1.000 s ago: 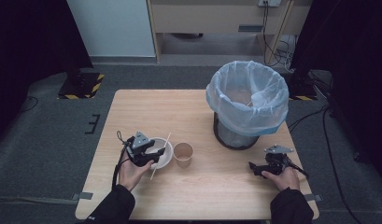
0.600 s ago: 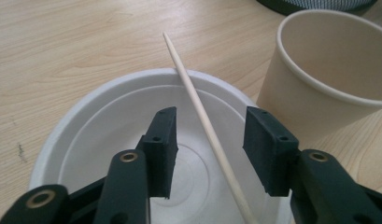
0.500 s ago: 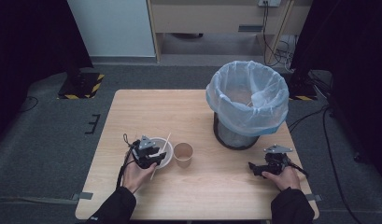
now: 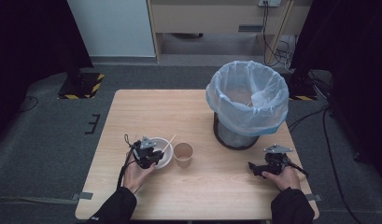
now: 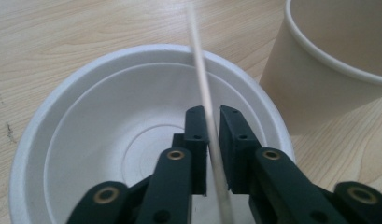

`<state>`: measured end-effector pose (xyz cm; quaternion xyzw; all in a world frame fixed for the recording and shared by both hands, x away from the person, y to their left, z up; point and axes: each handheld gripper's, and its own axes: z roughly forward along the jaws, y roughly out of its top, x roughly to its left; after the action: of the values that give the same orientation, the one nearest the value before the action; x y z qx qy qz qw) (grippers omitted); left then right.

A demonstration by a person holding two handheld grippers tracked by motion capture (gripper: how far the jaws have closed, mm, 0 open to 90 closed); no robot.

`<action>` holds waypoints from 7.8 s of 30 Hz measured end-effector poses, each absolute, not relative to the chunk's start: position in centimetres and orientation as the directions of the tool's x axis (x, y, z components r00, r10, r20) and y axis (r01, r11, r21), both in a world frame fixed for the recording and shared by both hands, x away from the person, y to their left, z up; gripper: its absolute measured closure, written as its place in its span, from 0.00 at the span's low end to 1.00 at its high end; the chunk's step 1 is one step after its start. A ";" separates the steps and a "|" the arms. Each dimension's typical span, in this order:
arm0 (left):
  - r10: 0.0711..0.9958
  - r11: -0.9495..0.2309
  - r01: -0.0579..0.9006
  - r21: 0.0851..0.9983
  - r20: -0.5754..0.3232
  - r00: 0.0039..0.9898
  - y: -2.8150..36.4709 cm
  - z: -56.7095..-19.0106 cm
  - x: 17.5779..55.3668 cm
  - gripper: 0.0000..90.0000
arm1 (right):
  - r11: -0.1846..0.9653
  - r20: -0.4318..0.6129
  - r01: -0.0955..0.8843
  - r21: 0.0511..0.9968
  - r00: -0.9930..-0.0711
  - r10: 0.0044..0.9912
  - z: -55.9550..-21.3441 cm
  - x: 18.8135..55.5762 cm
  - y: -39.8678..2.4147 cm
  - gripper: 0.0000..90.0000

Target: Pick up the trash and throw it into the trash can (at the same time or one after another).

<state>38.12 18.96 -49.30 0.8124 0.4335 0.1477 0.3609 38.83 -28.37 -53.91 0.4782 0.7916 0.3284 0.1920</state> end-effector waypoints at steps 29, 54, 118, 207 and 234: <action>0.814 -0.193 0.435 0.879 -0.104 0.571 21.2 -42.9 36.6 0.95 | 0.328 0.011 0.630 0.704 -0.472 0.882 -53.9 38.8 -28.3 0.01; 0.798 -0.028 0.228 0.973 -0.115 0.592 22.8 -35.2 35.9 0.95 | 0.325 0.012 0.631 0.705 -0.469 0.883 -53.9 38.8 -28.3 0.01; 0.699 0.000 -0.017 1.000 0.012 0.715 10.0 -22.4 40.3 0.95 | 0.327 0.007 0.626 0.708 -0.470 0.883 -53.9 38.8 -28.3 0.01; 0.629 -0.174 0.030 0.984 0.088 0.773 1.7 -24.6 46.2 0.59 | 0.335 0.004 0.623 0.707 -0.477 0.879 -53.9 38.8 -28.3 0.01; 0.831 -0.182 0.394 0.901 -0.073 0.551 23.0 -44.4 38.3 0.37 | 0.332 0.008 0.627 0.705 -0.476 0.879 -53.9 38.8 -28.3 0.01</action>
<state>38.26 23.00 -44.40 0.7349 0.4167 0.2255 0.4853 38.78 -28.28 -53.92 0.4747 0.7933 0.3295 0.1918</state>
